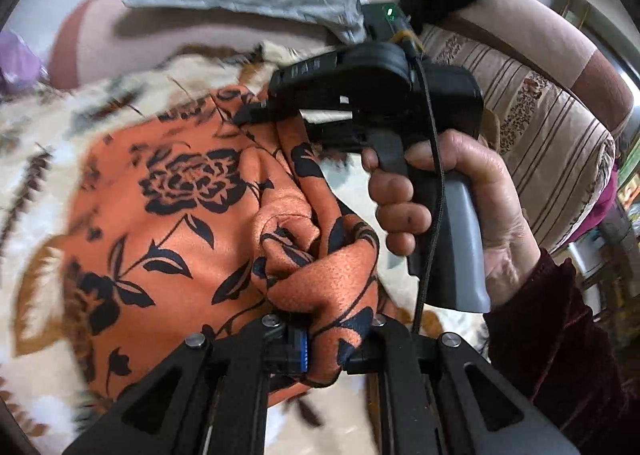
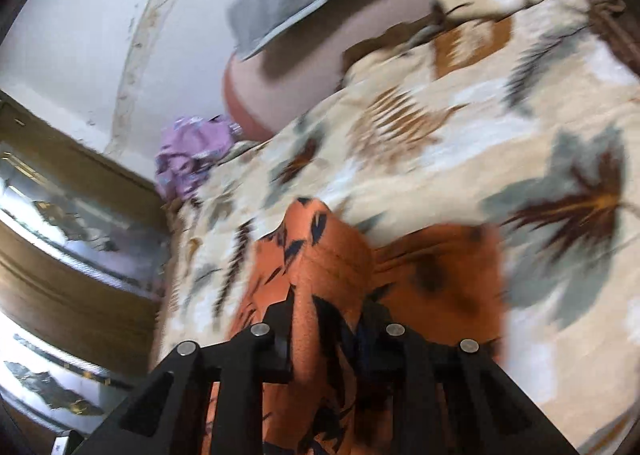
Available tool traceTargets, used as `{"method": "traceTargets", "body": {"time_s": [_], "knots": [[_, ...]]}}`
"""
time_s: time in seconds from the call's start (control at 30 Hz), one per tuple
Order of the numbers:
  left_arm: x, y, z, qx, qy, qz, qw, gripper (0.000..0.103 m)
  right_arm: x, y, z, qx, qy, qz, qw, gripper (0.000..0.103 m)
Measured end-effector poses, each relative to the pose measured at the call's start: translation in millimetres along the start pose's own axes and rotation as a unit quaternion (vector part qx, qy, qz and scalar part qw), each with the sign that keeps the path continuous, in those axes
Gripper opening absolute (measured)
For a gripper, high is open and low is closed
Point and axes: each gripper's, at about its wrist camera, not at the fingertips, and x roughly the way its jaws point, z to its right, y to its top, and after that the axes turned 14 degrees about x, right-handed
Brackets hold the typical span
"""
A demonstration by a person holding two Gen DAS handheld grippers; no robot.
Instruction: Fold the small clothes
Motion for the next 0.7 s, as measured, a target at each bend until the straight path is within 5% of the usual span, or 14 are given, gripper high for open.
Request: {"method": "traceTargets", "body": {"time_s": [0.17, 0.3, 0.43, 0.5, 0.57, 0.7], "knots": [[40, -3, -1, -0.019, -0.007, -0.038, 0.999, 0.012, 11, 17, 39, 0.024, -0.036, 0.01, 0.999, 0.023], [28, -6, 3, -0.013, -0.009, -0.036, 0.9992, 0.019, 11, 20, 50, 0.058, -0.021, -0.008, 0.998, 0.029], [-13, -20, 8, 0.005, -0.042, -0.026, 0.9988, 0.051, -27, 17, 42, 0.053, -0.057, 0.055, 0.995, 0.04], [-38, -25, 11, 0.031, -0.007, -0.005, 0.9995, 0.061, -51, 11, 41, 0.055, -0.042, 0.074, 0.995, 0.052], [-62, -34, 4, 0.04, 0.035, 0.012, 0.9985, 0.064, -64, 2, 33, 0.042, -0.007, 0.07, 0.997, 0.052], [-70, -38, -28, 0.004, 0.118, -0.017, 0.9929, 0.064, -66, -36, 0, -0.02, 0.034, 0.027, 0.999, 0.052]]}}
